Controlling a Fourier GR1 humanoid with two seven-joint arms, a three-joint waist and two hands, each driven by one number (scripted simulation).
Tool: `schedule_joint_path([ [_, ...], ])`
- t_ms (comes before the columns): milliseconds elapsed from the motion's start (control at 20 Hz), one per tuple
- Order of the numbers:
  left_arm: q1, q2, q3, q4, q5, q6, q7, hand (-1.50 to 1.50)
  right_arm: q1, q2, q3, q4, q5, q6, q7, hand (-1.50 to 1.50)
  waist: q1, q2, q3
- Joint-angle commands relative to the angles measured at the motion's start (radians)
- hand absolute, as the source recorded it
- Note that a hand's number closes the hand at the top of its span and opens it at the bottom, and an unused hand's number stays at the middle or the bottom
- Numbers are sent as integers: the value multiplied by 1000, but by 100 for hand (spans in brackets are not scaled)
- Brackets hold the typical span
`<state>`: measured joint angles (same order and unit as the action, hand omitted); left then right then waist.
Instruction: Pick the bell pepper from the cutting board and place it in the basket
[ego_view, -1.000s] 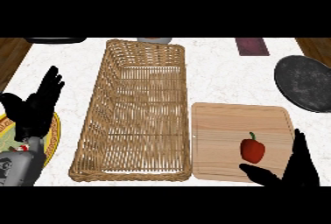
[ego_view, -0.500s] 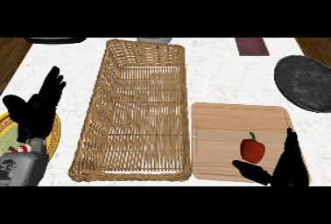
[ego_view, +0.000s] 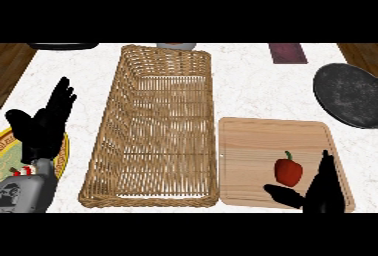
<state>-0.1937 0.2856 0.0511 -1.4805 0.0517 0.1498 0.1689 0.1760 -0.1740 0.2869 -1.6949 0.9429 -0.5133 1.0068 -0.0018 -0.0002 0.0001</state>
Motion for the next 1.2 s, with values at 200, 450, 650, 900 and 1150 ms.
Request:
schedule_joint_path([
  [200, -3, -42, 8, 8, -40, 1, -9, 0, -84, 25, -102, 192, -58, -7, -94, -150, 1, 1, 0],
  [450, 26, -40, 53, 41, -27, -63, -76, 0, -93, 57, -102, 173, -23, 35, -95, -150, 1, 0, 0],
  [650, -15, -57, 39, -23, -53, -38, 24, 0, -92, 87, -110, 225, -9, 13, -112, -150, 1, 0, 0],
  [900, 5, -49, 75, 24, -38, -68, -29, 0, -71, 86, -120, 229, -36, 40, -142, -150, 1, 0, 0],
  [1150, 0, -78, 32, -29, -79, -26, 15, 0, -74, 49, -110, 304, -172, 114, -290, 150, 1, 1, 1],
])
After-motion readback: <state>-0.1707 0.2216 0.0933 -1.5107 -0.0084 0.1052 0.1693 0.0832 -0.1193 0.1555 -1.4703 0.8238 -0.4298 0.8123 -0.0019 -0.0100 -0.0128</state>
